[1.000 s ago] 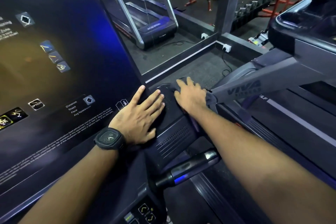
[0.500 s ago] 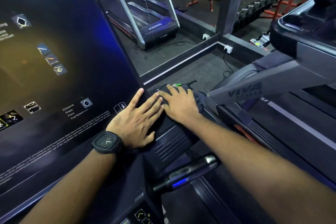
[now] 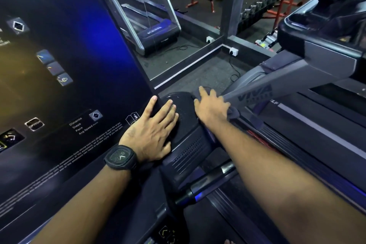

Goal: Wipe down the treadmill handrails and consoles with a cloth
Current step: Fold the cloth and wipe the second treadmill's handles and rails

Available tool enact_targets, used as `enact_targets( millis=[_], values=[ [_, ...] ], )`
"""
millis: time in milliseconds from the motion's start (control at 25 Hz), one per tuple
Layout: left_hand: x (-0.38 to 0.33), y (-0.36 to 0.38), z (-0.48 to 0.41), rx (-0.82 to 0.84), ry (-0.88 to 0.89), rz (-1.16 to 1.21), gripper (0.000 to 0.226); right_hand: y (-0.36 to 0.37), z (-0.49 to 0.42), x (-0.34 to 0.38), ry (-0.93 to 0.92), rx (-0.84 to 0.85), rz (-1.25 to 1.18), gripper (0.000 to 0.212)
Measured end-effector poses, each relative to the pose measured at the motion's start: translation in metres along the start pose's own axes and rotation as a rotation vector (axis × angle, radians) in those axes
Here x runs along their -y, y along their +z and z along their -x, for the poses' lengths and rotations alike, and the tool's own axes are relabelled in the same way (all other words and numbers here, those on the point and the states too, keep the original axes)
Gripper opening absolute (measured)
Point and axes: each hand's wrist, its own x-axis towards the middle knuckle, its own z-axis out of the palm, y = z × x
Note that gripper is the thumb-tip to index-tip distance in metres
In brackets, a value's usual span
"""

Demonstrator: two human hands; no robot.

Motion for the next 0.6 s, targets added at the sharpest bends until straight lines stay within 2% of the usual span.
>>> enact_targets(
  millis=[40,80,160,200,280,320,400,480,520,600],
  values=[
    [0.0,0.001,0.0,-0.004,-0.001,-0.012,0.085,0.009,0.018,0.006,-0.027,-0.071,0.084,0.059],
    [0.0,0.001,0.0,-0.012,0.0,-0.023,0.085,0.019,0.036,0.008,-0.148,-0.133,0.142,0.06],
    [-0.001,0.002,-0.001,-0.026,-0.001,-0.04,0.084,0.016,0.043,-0.006,-0.37,-0.117,0.143,0.062],
    [-0.001,0.003,-0.001,-0.033,0.003,-0.043,0.084,0.007,0.027,-0.017,-0.329,-0.079,0.134,0.062],
    [-0.001,0.003,0.0,-0.037,0.003,-0.047,0.085,-0.011,0.019,-0.023,-0.021,0.013,0.023,0.061],
    [-0.001,0.002,0.001,-0.036,0.0,-0.046,0.085,-0.006,0.024,-0.021,0.028,-0.012,0.057,0.062],
    [-0.001,0.001,0.001,-0.03,-0.002,-0.044,0.085,0.015,0.057,-0.009,-0.188,-0.135,0.172,0.064],
    [-0.001,0.001,0.0,-0.035,0.0,-0.047,0.085,0.015,0.059,-0.018,-0.384,-0.167,0.173,0.062],
    [-0.001,0.001,0.0,-0.038,0.002,-0.045,0.085,0.006,0.044,-0.027,-0.313,-0.152,0.155,0.06],
    [-0.001,0.0,0.001,-0.029,0.01,-0.044,0.085,-0.005,0.038,-0.024,-0.011,-0.06,0.071,0.058]
  ],
)
